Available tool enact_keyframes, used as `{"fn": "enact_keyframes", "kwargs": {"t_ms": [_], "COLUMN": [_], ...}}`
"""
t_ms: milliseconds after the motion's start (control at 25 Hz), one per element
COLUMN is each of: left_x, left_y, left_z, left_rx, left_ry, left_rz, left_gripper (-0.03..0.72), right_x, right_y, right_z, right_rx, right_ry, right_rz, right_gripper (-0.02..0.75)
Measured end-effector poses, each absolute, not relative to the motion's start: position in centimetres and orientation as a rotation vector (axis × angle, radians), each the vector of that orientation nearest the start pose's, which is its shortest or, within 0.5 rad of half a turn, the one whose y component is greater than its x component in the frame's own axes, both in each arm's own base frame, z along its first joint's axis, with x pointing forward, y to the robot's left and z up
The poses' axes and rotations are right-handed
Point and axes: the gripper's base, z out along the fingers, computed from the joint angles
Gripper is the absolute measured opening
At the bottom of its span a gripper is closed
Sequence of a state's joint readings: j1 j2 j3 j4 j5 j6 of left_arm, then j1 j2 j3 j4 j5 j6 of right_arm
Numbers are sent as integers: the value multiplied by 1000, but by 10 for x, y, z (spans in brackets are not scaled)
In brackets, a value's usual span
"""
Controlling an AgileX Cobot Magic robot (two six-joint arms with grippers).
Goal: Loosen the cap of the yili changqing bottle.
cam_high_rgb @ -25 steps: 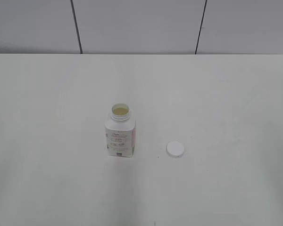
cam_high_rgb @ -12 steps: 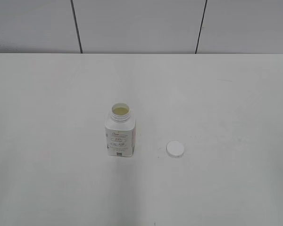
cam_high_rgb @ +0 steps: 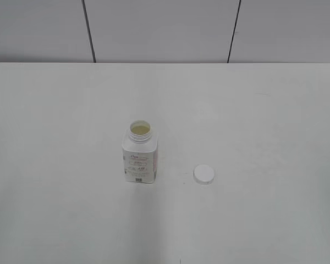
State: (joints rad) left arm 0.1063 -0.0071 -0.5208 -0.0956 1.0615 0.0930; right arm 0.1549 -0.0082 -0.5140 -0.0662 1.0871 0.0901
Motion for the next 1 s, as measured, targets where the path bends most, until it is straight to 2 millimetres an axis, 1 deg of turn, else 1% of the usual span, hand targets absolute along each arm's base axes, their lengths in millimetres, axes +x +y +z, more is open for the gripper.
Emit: {"fn": "enact_keyframes", "kwargs": {"t_ms": [200, 480, 1000], "left_x": [-8, -8, -8], "left_y": [-8, -8, -8], "left_z": [283, 283, 283], "left_rx": [9, 50, 53], "left_ry": [2013, 2013, 2013], "left_rz": [0, -28, -32], "left_gripper": [512, 510, 505], "right_x": [-8, -9, -9], "right_y": [-7, -6, -6], "right_z": [279, 279, 279], "right_rx": [-51, 66, 72], "right_ry": [2047, 2046, 2045], "right_rz": [68, -4, -7], "right_gripper": [506, 503, 503]}}
